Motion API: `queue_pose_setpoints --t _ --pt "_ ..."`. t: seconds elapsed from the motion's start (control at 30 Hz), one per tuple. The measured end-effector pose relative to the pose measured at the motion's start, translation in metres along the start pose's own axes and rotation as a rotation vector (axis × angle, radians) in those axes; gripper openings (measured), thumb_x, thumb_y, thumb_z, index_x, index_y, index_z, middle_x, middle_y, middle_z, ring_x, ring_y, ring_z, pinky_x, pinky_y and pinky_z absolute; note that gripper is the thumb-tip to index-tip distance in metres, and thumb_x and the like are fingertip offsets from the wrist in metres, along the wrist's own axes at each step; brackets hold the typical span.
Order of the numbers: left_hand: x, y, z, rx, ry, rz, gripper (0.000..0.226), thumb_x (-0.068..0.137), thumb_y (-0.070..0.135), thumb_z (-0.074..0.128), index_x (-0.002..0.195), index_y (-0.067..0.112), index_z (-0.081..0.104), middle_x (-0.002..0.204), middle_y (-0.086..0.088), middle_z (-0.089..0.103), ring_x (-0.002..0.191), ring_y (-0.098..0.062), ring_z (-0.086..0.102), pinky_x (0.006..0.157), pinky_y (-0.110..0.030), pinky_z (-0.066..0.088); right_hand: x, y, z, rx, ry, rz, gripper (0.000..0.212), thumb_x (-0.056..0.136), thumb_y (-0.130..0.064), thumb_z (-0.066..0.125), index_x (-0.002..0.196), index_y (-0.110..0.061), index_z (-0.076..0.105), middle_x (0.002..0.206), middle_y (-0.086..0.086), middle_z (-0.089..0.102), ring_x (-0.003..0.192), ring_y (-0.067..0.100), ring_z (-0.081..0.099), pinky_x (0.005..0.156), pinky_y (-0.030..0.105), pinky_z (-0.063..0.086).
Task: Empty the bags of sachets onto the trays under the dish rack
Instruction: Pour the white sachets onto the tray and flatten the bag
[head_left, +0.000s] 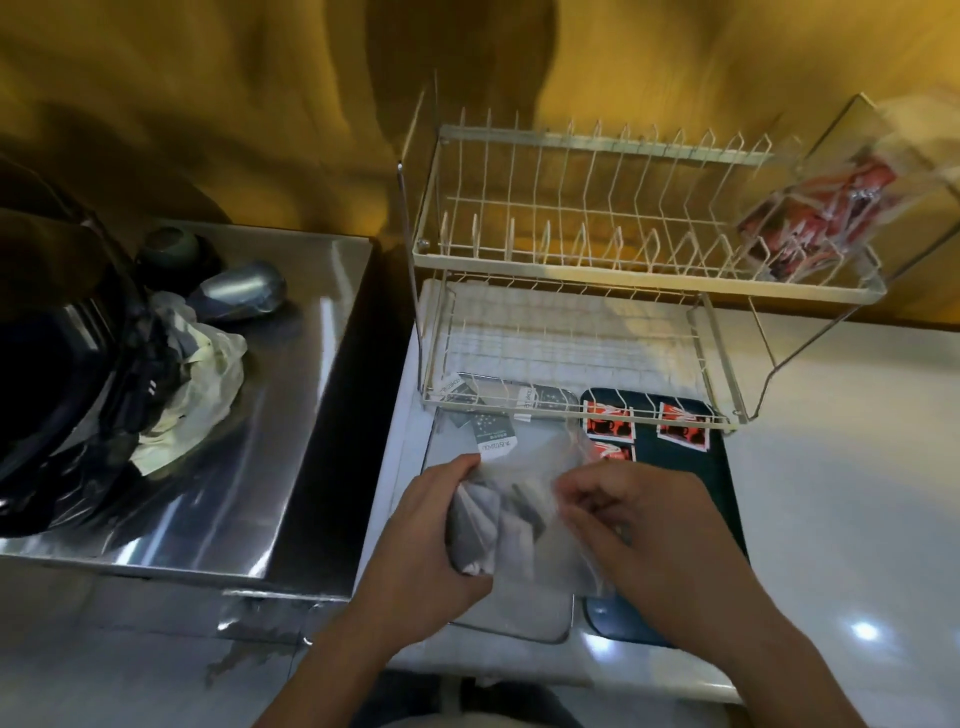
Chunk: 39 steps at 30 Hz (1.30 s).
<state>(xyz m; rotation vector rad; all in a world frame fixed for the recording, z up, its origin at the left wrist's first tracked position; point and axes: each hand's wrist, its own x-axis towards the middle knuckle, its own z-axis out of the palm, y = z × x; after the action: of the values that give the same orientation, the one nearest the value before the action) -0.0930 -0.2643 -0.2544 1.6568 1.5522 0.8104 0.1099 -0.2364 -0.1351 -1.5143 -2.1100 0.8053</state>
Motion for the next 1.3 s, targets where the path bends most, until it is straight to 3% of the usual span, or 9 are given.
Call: queue_pose_setpoints --t 0.13,0.27,0.57,0.73,0.9,1.0,1.17,1.23,1.3 --pt "-0.005 -0.005 -0.021 0.002 0.010 0.010 0.095 0.055 0.033 0.078 0.141 0.034 0.037 0.129 0.022 0.047 0.120 0.008 0.046 0.100 -0.009 0.039 0.003 -0.010 0.012 0.111 0.012 0.061 0.013 0.083 -0.012 0.071 0.086 -0.023 0.077 0.070 -0.026 0.069 0.084 -0.009 0.066 0.067 0.000 0.048" --pt "-0.010 -0.005 -0.041 0.034 0.035 -0.025 0.094 0.055 0.038 0.082 0.139 0.039 0.040 0.125 0.026 0.051 0.115 0.003 0.053 0.097 -0.023 0.049 0.001 -0.015 0.016 0.175 0.111 0.095 0.018 0.088 -0.023 0.061 0.076 -0.026 0.073 0.074 -0.012 0.074 0.071 0.004 0.068 0.065 0.019 0.054" --pt "-0.016 0.006 -0.067 -0.064 -0.042 -0.167 0.066 0.054 0.046 0.084 0.112 0.044 0.053 0.100 0.017 0.069 0.088 -0.003 0.067 0.076 -0.028 0.059 0.000 -0.007 0.042 0.197 0.152 0.177 0.018 0.083 -0.013 0.071 0.078 -0.031 0.072 0.078 -0.018 0.073 0.070 0.001 0.070 0.068 0.010 0.052" --pt "-0.012 0.007 -0.069 -0.333 -0.167 -0.298 0.065 0.052 0.034 0.094 0.109 0.038 0.065 0.103 0.010 0.074 0.091 -0.007 0.072 0.083 -0.032 0.061 0.007 -0.012 0.047 0.257 0.285 0.116 0.027 0.083 -0.006 0.071 0.080 -0.033 0.074 0.072 -0.012 0.073 0.065 0.007 0.069 0.065 0.011 0.052" --pt "-0.001 0.001 -0.076 -0.685 -0.444 -0.398 0.055 0.055 0.016 0.091 0.107 0.021 0.074 0.107 -0.012 0.076 0.099 -0.026 0.072 0.085 -0.037 0.057 0.020 -0.026 0.042 0.299 0.311 -0.022 0.020 0.086 -0.010 0.067 0.090 -0.028 0.076 0.089 -0.019 0.075 0.070 0.003 0.070 0.062 0.013 0.055" --pt "0.007 -0.007 -0.079 -0.841 -0.456 -0.425 0.063 0.052 0.024 0.090 0.112 0.016 0.072 0.112 -0.018 0.070 0.101 -0.030 0.065 0.086 -0.037 0.051 0.029 -0.033 0.034 0.263 0.301 -0.108 0.016 0.086 -0.012 0.064 0.091 -0.022 0.076 0.079 -0.030 0.070 0.072 -0.001 0.068 0.065 0.007 0.050" --pt "0.017 -0.009 -0.076 -1.017 -0.428 -0.558 0.094 0.014 0.027 0.101 0.102 0.016 0.072 0.093 -0.009 0.079 0.082 -0.022 0.075 0.066 -0.030 0.060 0.039 -0.035 0.027 0.214 0.333 -0.137 0.020 0.088 -0.031 0.056 0.093 -0.024 0.074 0.085 -0.026 0.068 0.078 0.002 0.067 0.073 0.011 0.048" --pt "0.020 -0.001 -0.070 -1.049 -0.429 -0.594 0.076 0.024 0.016 0.100 0.095 0.016 0.074 0.086 -0.009 0.079 0.074 -0.020 0.076 0.063 -0.029 0.062 0.042 -0.028 0.031 0.235 0.360 -0.086 0.020 0.087 -0.034 0.056 0.093 -0.026 0.073 0.087 -0.020 0.071 0.086 0.005 0.067 0.076 0.017 0.051" --pt "0.023 0.008 -0.064 -1.075 -0.441 -0.614 0.039 0.057 0.012 0.090 0.093 0.016 0.076 0.087 -0.010 0.079 0.073 -0.019 0.076 0.065 -0.027 0.062 0.042 -0.019 0.037 0.239 0.389 -0.035 0.017 0.086 -0.034 0.059 0.096 -0.027 0.071 0.094 -0.017 0.071 0.094 0.007 0.066 0.081 0.023 0.053"
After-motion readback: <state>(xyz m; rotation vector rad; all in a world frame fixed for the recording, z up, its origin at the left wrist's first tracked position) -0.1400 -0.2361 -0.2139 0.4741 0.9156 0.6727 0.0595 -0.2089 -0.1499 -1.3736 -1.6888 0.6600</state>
